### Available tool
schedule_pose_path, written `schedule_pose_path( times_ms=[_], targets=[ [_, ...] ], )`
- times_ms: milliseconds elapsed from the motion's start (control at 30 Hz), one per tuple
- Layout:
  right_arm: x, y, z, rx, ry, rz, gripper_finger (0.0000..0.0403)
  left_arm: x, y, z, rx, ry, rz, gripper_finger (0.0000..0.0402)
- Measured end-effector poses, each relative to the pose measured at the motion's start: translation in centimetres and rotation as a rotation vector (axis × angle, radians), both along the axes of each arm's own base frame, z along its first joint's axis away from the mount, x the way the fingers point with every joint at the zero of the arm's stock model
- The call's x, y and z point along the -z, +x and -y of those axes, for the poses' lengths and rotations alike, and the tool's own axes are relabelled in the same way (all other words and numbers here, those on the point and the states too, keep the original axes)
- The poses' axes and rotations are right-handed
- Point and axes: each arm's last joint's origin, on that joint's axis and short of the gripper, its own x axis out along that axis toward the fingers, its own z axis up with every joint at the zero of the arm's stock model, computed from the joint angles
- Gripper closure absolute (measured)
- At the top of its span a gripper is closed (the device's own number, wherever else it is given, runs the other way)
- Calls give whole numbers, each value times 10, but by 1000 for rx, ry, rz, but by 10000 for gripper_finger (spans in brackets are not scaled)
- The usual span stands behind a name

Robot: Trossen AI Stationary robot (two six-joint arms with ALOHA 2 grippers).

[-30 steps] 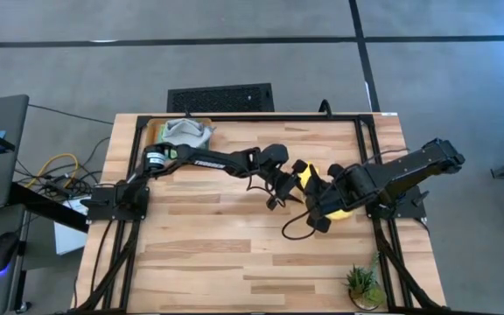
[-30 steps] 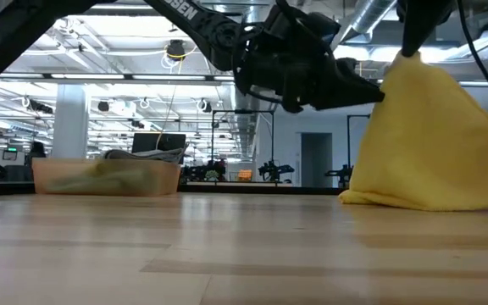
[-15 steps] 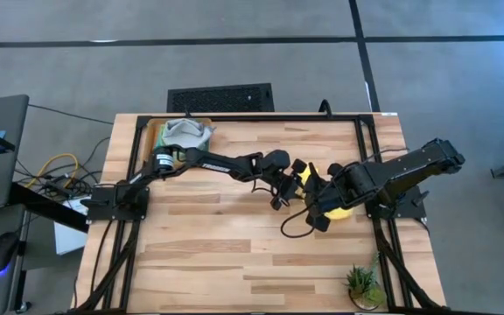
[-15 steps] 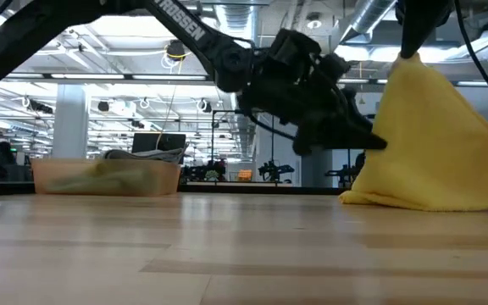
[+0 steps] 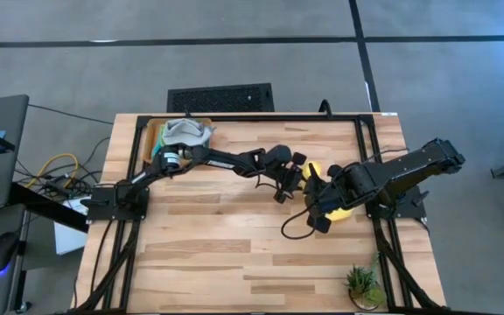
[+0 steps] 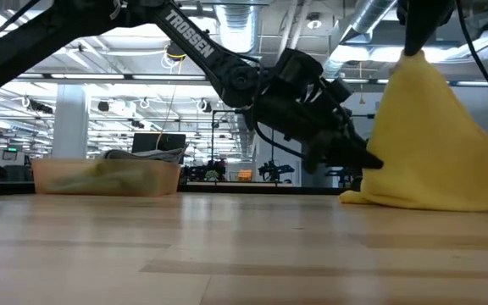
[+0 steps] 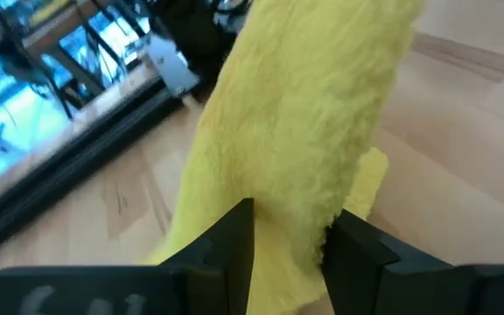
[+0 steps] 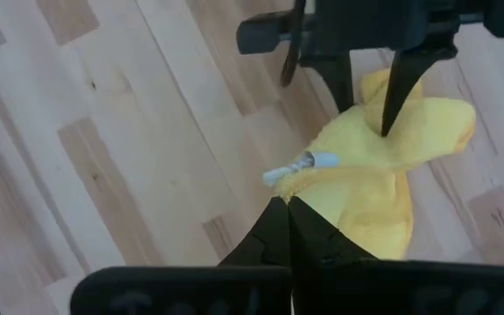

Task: Fold microfiber towels
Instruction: Fold the yellow microfiber cloth

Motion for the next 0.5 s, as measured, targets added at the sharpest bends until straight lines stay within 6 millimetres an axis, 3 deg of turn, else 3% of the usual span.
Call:
schedule_pose_path(
  times_ms=[300,500],
  targets=[
    [1,-6,7,14,-80,-62,398,-22,-19,-11,-120,5,-194,393],
    [0,-7,25,89,-209,-80,399,-64,-43,-16,-187,-5,-294,399]
  ],
)
